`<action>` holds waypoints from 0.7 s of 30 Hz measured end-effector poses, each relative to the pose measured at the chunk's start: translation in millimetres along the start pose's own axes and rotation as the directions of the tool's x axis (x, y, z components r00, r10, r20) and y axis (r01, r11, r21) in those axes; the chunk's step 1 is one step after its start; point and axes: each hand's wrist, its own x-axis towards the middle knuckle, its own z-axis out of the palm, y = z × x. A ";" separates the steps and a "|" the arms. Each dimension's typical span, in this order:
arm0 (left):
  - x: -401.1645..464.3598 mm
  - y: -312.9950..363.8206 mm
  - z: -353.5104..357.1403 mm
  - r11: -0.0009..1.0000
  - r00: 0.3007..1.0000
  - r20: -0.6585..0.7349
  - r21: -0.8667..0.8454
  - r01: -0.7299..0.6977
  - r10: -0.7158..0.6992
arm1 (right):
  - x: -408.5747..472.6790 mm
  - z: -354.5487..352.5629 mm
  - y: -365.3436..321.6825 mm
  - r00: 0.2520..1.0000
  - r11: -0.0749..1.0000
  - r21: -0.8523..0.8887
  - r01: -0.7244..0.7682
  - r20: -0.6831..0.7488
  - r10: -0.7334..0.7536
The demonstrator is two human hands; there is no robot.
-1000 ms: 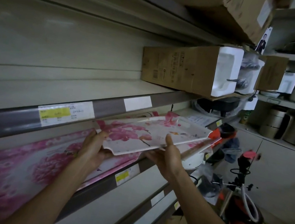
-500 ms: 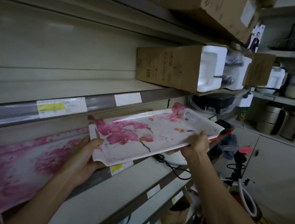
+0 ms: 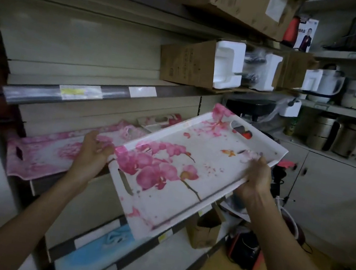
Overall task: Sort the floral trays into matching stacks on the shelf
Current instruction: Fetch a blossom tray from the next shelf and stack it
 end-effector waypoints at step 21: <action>-159.3 1.8 -94.4 0.915 0.999 0.030 0.401 -0.040 0.030 | -125.3 27.1 26.7 0.885 0.969 -0.194 -0.152 0.409 0.220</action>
